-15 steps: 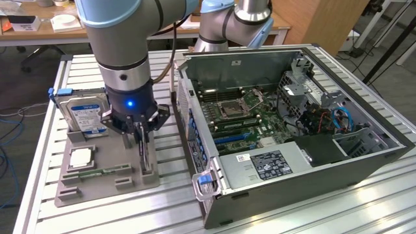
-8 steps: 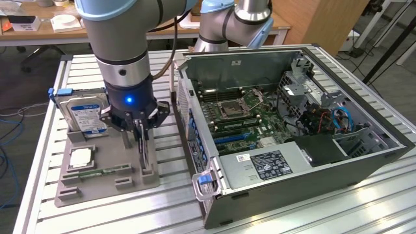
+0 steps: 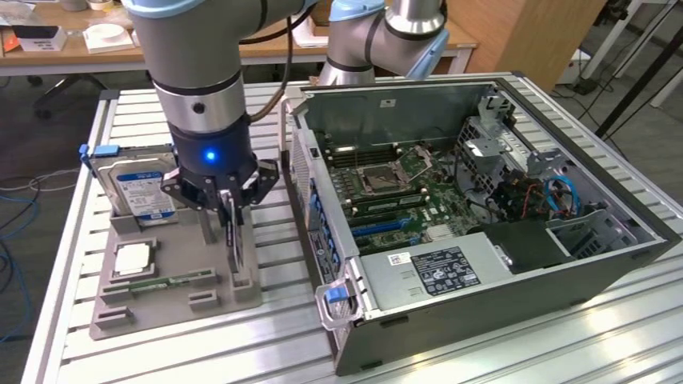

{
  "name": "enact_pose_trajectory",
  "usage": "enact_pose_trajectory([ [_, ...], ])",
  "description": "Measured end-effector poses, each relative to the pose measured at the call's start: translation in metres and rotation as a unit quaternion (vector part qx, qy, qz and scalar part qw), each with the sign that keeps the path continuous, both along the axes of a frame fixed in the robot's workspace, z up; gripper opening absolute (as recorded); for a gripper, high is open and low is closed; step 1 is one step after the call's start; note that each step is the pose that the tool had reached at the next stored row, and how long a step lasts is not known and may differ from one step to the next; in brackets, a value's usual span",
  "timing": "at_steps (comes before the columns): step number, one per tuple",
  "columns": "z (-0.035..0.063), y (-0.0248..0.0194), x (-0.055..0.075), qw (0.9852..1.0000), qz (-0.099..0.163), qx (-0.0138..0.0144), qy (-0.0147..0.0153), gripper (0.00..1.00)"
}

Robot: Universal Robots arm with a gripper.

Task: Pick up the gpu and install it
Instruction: 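Pick up the gpu and move the gpu toward the slot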

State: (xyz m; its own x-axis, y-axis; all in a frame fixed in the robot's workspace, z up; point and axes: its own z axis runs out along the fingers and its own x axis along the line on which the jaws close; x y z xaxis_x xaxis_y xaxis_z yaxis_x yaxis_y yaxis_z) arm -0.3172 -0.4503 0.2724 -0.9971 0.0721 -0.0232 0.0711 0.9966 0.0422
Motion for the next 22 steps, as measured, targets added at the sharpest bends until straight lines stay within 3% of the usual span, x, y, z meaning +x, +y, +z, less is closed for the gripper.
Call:
enact_pose_trajectory([
  [5,0.0069,0.0,0.0,1.0,0.0,0.0,0.0,0.26],
  [22,0.0079,0.0,0.0,1.0,0.001,0.0,0.0001,0.26],
])
